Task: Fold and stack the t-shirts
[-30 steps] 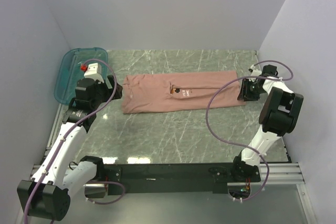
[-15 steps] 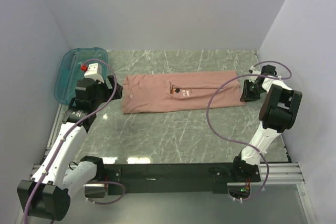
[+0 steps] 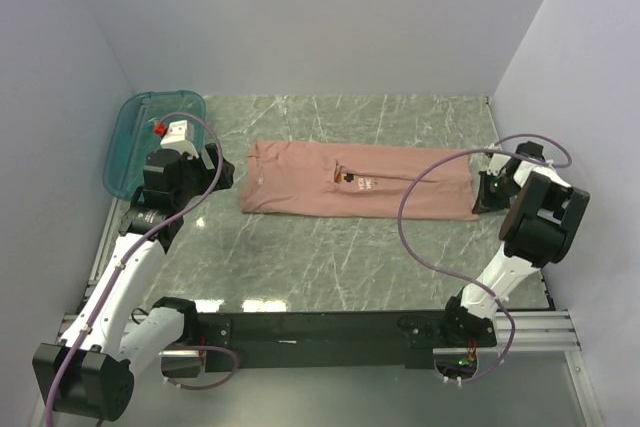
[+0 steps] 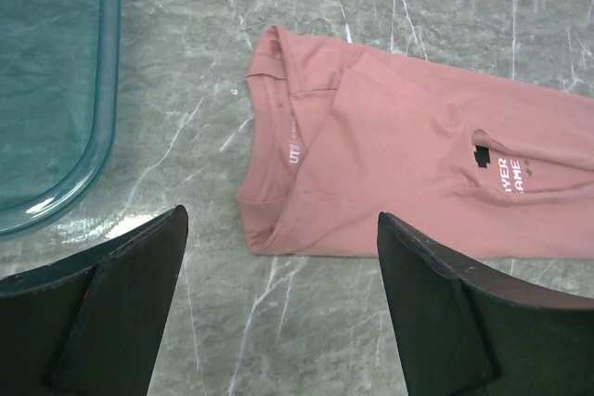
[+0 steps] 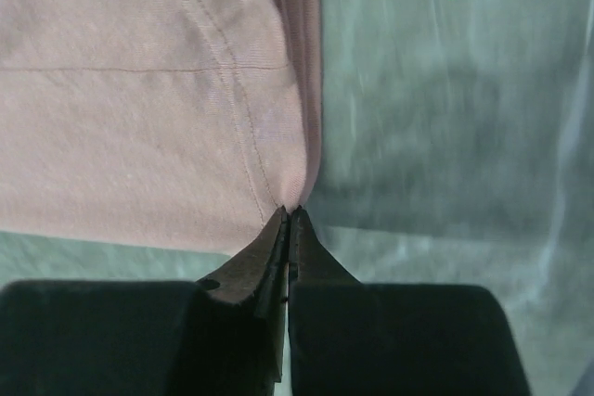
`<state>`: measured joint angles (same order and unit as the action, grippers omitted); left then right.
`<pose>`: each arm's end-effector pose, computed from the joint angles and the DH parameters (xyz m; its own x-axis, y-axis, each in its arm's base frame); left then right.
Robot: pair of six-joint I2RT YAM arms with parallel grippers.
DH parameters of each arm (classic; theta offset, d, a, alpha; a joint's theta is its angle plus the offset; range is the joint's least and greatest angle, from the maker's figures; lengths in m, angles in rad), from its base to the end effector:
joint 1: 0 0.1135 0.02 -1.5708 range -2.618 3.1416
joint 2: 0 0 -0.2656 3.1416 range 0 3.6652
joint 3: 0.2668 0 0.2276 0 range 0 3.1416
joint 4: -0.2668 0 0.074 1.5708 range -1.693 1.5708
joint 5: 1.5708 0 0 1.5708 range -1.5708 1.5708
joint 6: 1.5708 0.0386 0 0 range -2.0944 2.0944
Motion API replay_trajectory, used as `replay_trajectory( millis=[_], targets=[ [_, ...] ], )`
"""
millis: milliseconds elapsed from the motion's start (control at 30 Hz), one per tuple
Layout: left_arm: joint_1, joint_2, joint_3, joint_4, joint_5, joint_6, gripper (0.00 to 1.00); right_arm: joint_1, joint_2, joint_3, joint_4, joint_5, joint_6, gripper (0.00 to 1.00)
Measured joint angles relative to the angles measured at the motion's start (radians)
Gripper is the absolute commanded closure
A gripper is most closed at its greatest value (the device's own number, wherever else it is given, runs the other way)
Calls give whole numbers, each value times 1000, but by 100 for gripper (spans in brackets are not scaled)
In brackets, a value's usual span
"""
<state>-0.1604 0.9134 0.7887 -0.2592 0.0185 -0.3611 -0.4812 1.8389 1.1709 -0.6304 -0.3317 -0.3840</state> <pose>0.1849 -0.0306 0.3138 -0.4083 -0.2918 -0.8650 0.0346 0.9419 -0.3341 0.2980 -0.1414 0.1743 -0.9264 0.0841 -0.3669 0.0139 0.9817 0.1900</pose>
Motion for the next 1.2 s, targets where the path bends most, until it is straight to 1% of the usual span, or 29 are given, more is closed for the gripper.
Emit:
replay_trajectory(
  millis=[33, 100, 133, 233, 333, 433, 467, 533, 600, 633, 667, 700, 733, 833, 933, 1033, 1200],
  targets=[
    [0, 0, 0, 0, 3, 0, 12, -11, -18, -19, -11, 7, -18, 98],
    [0, 0, 0, 0, 7, 0, 12, -30, -55, -60, -31, 25, -50, 88],
    [0, 0, 0, 0, 9, 0, 12, -35, -77, -81, -40, 36, -66, 73],
    [0, 0, 0, 0, 11, 0, 12, -37, -146, -123, -68, 67, -105, 59],
    [0, 0, 0, 0, 11, 0, 12, -31, -219, -123, -89, 87, -128, 56],
    [0, 0, 0, 0, 11, 0, 12, -3, -261, -77, -106, 98, -135, 56],
    [0, 0, 0, 0, 11, 0, 12, 19, -264, -57, -107, 98, -135, 56],
    [0, 0, 0, 0, 11, 0, 12, 81, -265, -18, -108, 85, -138, 60],
    [0, 0, 0, 0, 11, 0, 12, 182, -264, 19, -117, 38, -151, 68],
    [0, 0, 0, 0, 11, 0, 12, 241, -263, 35, -127, -3, -162, 77],
    [0, 0, 0, 0, 11, 0, 12, 310, -259, 56, -142, -50, -173, 84],
    [0, 0, 0, 0, 11, 0, 12, 387, -249, 79, -150, -105, -184, 95],
    [0, 0, 0, 0, 11, 0, 12, 450, -238, 97, -151, -145, -186, 100],
    [0, 0, 0, 0, 11, 0, 12, 671, -166, 174, -150, -253, -192, 100],
    [0, 0, 0, 0, 10, 0, 12, 822, -53, 273, -155, -272, -198, 100],
    [0, 1, 0, 0, 10, 0, 12, 911, 64, 332, -151, -235, -201, 100],
    [0, 6, 0, 1, 11, 0, 13, 977, 151, 328, -150, -124, -185, 100]
  ],
)
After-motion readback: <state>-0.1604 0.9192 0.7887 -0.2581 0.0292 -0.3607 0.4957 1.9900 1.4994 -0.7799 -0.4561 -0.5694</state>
